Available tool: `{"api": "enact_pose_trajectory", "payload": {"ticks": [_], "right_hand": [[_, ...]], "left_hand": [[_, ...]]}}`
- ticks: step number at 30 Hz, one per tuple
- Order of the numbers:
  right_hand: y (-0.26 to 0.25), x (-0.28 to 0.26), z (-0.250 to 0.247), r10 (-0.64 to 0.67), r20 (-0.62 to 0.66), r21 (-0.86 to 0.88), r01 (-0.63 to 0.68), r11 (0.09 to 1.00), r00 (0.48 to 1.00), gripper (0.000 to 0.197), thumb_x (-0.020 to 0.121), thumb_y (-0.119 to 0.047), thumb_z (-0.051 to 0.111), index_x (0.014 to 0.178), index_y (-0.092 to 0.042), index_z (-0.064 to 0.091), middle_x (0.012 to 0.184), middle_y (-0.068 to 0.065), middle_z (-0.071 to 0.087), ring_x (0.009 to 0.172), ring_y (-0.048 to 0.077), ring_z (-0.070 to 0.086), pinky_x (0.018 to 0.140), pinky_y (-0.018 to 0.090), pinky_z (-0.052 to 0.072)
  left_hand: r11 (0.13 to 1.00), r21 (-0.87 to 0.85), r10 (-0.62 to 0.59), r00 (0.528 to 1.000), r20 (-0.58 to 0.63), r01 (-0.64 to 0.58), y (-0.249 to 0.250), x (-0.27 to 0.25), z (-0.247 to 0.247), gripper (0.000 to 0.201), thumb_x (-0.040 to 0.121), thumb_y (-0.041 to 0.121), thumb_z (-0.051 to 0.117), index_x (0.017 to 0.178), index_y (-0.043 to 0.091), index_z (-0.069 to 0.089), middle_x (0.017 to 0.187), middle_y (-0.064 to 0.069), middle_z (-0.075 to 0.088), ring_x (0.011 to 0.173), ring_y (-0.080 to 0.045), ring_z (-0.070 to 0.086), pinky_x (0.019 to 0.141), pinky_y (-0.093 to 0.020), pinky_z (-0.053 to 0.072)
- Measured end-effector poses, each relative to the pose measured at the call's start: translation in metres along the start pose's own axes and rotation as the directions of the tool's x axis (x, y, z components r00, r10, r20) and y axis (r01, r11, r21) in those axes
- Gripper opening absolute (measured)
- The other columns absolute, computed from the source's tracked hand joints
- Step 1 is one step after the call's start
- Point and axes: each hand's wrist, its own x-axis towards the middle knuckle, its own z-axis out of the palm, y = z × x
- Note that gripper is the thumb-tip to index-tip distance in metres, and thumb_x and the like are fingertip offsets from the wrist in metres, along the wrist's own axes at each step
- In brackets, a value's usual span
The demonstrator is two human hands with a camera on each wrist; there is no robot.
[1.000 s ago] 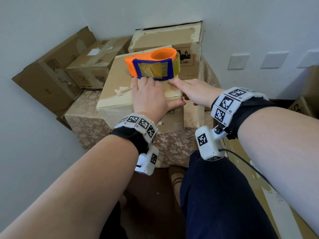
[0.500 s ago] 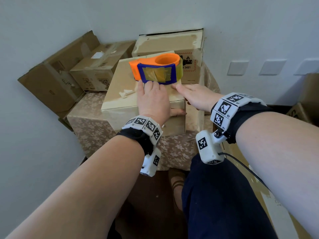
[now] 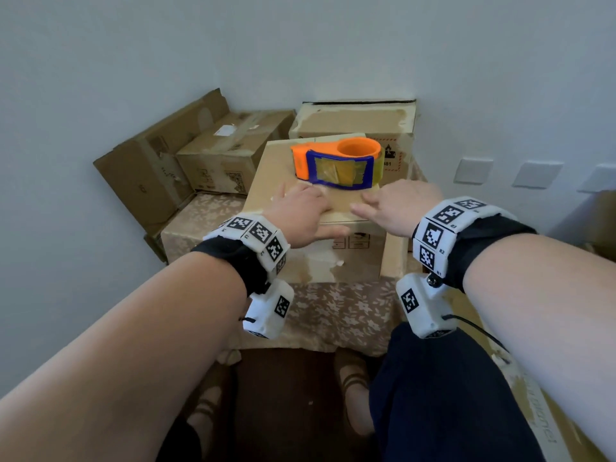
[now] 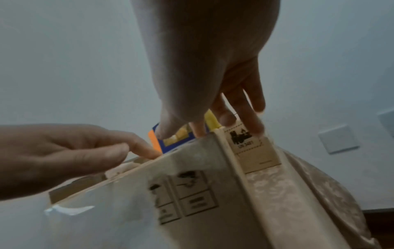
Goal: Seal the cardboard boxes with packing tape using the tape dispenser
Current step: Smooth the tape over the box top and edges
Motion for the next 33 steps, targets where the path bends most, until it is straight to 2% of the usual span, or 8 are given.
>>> {"api": "enact_pose_trajectory", "payload": {"ticks": [2, 5, 9, 11, 14, 22, 29, 33], "right_hand": [[-0.015, 0.0, -0.008, -0.004, -0.125, -0.107, -0.01, 0.994, 0.992, 0.069, 0.093, -0.067, 0.016, 0.083, -0.019, 0.065, 0.072, 0.0, 0.058, 0.067, 0.018, 0.058, 0.053, 0.027, 0.041], [-0.038, -0.001, -0.011, -0.082, -0.223, -0.122, 0.055, 0.991, 0.971, 0.061, 0.097, -0.059, 0.023, 0.063, -0.016, 0.05, 0.066, -0.001, 0.049, 0.061, 0.019, 0.052, 0.047, 0.027, 0.032], [-0.068, 0.01, -0.003, -0.197, -0.227, -0.016, 0.198, 0.98, 0.954, 0.052, 0.098, -0.054, 0.029, 0.099, -0.018, 0.066, 0.096, 0.002, 0.057, 0.089, 0.022, 0.056, 0.061, 0.031, 0.041], [-0.082, 0.02, 0.005, -0.239, -0.181, 0.045, 0.251, 0.967, 0.954, 0.054, 0.097, -0.056, 0.03, 0.126, -0.021, 0.059, 0.119, 0.003, 0.056, 0.11, 0.023, 0.052, 0.079, 0.035, 0.046], [-0.097, 0.032, 0.015, -0.263, -0.117, 0.122, 0.276, 0.953, 0.958, 0.063, 0.097, -0.058, 0.028, 0.148, -0.022, 0.035, 0.151, 0.004, 0.036, 0.135, 0.025, 0.036, 0.107, 0.038, 0.035], [-0.117, 0.047, 0.025, -0.156, -0.042, 0.088, 0.16, 0.983, 0.987, 0.085, 0.09, -0.07, 0.02, 0.154, -0.014, 0.012, 0.161, 0.008, 0.011, 0.147, 0.026, 0.014, 0.119, 0.04, 0.014], [-0.126, 0.051, 0.027, -0.076, -0.045, 0.162, 0.082, 0.983, 0.996, 0.117, 0.074, -0.076, 0.051, 0.153, -0.01, -0.004, 0.16, 0.01, 0.014, 0.147, 0.025, 0.018, 0.118, 0.039, 0.015], [-0.13, 0.055, 0.028, -0.058, -0.132, 0.218, 0.087, 0.972, 0.989, 0.119, 0.072, -0.086, 0.036, 0.152, -0.01, -0.009, 0.158, 0.009, 0.024, 0.142, 0.028, 0.029, 0.116, 0.043, 0.025]], "left_hand": [[0.993, -0.108, -0.049, 0.999, -0.016, 0.047, -0.019, -0.008, 0.0, 0.068, 0.089, 0.066, 0.031, 0.141, 0.023, 0.043, 0.149, -0.002, 0.033, 0.133, -0.027, 0.035, 0.112, -0.053, 0.022], [0.947, -0.287, -0.165, 0.985, -0.04, 0.147, -0.055, -0.022, 0.005, 0.057, 0.097, 0.052, 0.033, 0.142, 0.018, 0.042, 0.148, -0.006, 0.039, 0.133, -0.028, 0.038, 0.111, -0.046, 0.028], [0.873, -0.448, -0.225, 0.974, -0.022, 0.192, -0.087, -0.043, 0.014, 0.046, 0.102, 0.038, 0.032, 0.134, 0.014, 0.054, 0.138, -0.006, 0.053, 0.126, -0.024, 0.046, 0.102, -0.028, 0.033], [0.85, -0.483, -0.241, 0.971, -0.002, 0.21, -0.097, -0.047, 0.021, 0.046, 0.102, 0.039, 0.032, 0.141, 0.02, 0.048, 0.147, 0.001, 0.044, 0.136, -0.019, 0.038, 0.107, -0.023, 0.026], [0.823, -0.534, -0.226, 0.974, 0.004, 0.194, -0.107, -0.044, 0.026, 0.044, 0.102, 0.039, 0.035, 0.141, 0.024, 0.046, 0.149, 0.007, 0.039, 0.139, -0.014, 0.033, 0.106, -0.018, 0.021], [0.83, -0.545, -0.139, 0.99, 0.013, 0.124, -0.124, -0.041, 0.03, 0.039, 0.102, 0.031, 0.037, 0.14, 0.029, 0.045, 0.15, 0.011, 0.036, 0.138, -0.009, 0.031, 0.102, -0.012, 0.016], [0.825, -0.555, -0.122, 0.992, 0.005, 0.104, -0.128, -0.041, 0.032, 0.038, 0.103, 0.033, 0.036, 0.139, 0.03, 0.046, 0.15, 0.012, 0.036, 0.138, -0.008, 0.032, 0.106, -0.015, 0.016], [0.783, -0.61, -0.138, 0.99, 0.016, 0.119, -0.13, -0.039, 0.033, 0.043, 0.101, 0.045, 0.029, 0.134, 0.032, 0.053, 0.146, 0.008, 0.044, 0.135, -0.011, 0.037, 0.113, -0.026, 0.022]]}}
